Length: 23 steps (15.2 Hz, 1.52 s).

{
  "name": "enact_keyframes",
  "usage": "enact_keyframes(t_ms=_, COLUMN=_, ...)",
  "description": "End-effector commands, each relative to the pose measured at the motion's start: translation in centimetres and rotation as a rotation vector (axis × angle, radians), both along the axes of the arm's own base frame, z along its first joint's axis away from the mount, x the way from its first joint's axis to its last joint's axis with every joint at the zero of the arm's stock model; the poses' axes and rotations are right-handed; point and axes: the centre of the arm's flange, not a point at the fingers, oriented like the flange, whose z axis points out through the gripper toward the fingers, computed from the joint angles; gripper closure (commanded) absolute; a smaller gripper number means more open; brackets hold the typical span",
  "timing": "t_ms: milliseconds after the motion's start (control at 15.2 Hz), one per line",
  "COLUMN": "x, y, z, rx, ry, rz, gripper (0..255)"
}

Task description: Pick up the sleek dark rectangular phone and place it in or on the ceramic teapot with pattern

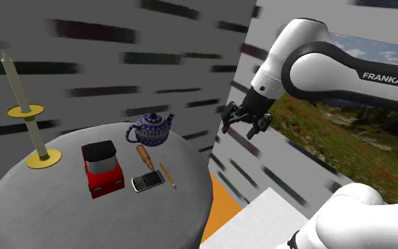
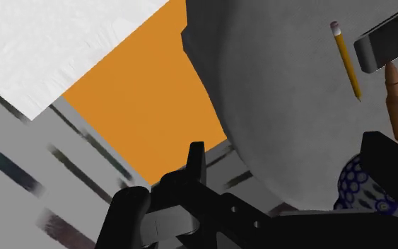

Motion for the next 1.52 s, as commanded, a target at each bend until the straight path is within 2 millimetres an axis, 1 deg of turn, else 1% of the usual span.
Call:
enact_keyframes(t_ms=0, x=0.6, y=2.6, z=-1.7, rx=0.005, ry=0.013, rz=-0.084, gripper=0)
enact_keyframes(t_ms=330, x=2.4, y=8.2, z=-5.3, rx=0.012, ry=0.046, rz=-0.275, gripper=0)
enact_keyframes(t_ms=660, x=5.1, y=13.4, z=-9.0, rx=0.02, ry=0.079, rz=-0.466, gripper=0)
enact_keyframes(t_ms=1056, x=9.4, y=18.8, z=-13.5, rx=0.029, ry=0.119, rz=-0.694, gripper=0)
enact_keyframes(t_ms=1452, x=14.6, y=23.2, z=-18.1, rx=0.038, ry=0.159, rz=-0.923, gripper=0)
